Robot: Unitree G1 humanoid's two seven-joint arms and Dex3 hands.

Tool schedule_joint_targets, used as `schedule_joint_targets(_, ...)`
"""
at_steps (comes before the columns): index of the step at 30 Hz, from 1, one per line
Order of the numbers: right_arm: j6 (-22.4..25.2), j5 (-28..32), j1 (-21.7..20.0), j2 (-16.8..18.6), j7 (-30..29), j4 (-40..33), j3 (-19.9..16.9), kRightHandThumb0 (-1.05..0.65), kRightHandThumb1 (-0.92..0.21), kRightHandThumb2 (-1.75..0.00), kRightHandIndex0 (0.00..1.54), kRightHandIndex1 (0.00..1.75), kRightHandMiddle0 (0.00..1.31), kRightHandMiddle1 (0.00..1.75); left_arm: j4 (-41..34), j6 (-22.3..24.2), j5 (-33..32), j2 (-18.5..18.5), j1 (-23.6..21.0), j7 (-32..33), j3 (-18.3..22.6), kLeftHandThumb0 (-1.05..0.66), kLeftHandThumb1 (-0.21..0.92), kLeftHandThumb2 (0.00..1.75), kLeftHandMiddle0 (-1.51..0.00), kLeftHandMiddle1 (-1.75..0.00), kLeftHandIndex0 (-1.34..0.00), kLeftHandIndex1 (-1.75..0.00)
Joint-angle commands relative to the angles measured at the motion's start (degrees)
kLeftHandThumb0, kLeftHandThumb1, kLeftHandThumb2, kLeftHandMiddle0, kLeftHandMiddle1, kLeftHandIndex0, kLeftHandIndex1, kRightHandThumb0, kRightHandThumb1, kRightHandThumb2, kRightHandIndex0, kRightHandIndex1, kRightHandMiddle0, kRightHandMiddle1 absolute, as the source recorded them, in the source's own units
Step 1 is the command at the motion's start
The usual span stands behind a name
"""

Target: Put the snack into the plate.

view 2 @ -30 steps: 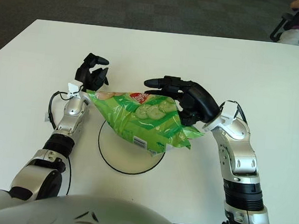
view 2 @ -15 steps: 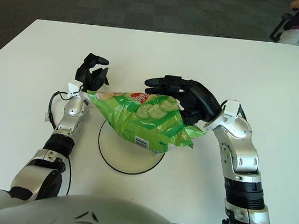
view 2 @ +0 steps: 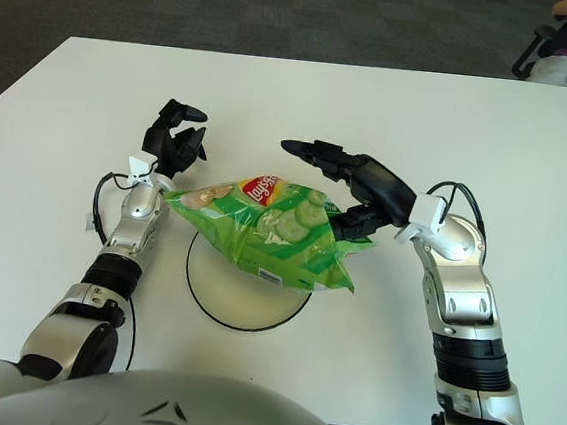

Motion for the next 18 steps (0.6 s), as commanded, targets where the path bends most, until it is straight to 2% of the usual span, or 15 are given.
schedule_joint_targets(1,-3.2,-4.8,-0.9,-1.6,-1.2,0.8,1.2,-0.77,-0.87,-0.01,0.03,0.01,0.19,0.0,-0.7,-0.1,0.4,0.2,0.3,0.1,0.0,-0.36,0.92,0.25,-0.98,-1.75,-0.49,-1.45)
schedule_joint_targets(5,-6.1,-9.2,-0.6,-1.5,-4.1,1.2,1.3,-0.69,-0.89,-0.02,0.04,0.01,0.19,0.0,-0.8,-0.2,0.5,0.0,0.4,0.2,-0.1,-0.36,0.92,0.25,-0.98,-1.75,-0.49,-1.45)
schedule_joint_targets(9,-7.4,-10.6,-0.3,-1.7,-5.0,1.4,1.4,-0.61,-0.9,-0.01,0.06,0.01,0.2,0.0,-0.9,-0.2,0.6,-0.1,0.5,0.3,-0.2,-0.36,0.92,0.25,-0.97,-1.75,-0.49,-1.45)
schedule_joint_targets(14,-7.4,-10.2,-0.6,-2.5,-4.0,1.5,1.4,-0.57,-0.9,-0.01,0.07,0.01,0.19,0.0,-1.1,-0.1,0.6,-0.2,0.5,0.4,-0.2,-0.36,0.92,0.25,-0.97,-1.75,-0.49,-1.45)
schedule_joint_targets(18,-5.5,-6.0,-2.2,-5.2,1.0,2.0,1.0,-0.6,-0.92,-0.02,0.08,0.01,0.19,0.0,-1.2,0.0,0.7,-0.2,0.4,0.4,-0.1,-0.36,0.92,0.25,-0.97,-1.75,-0.49,-1.45)
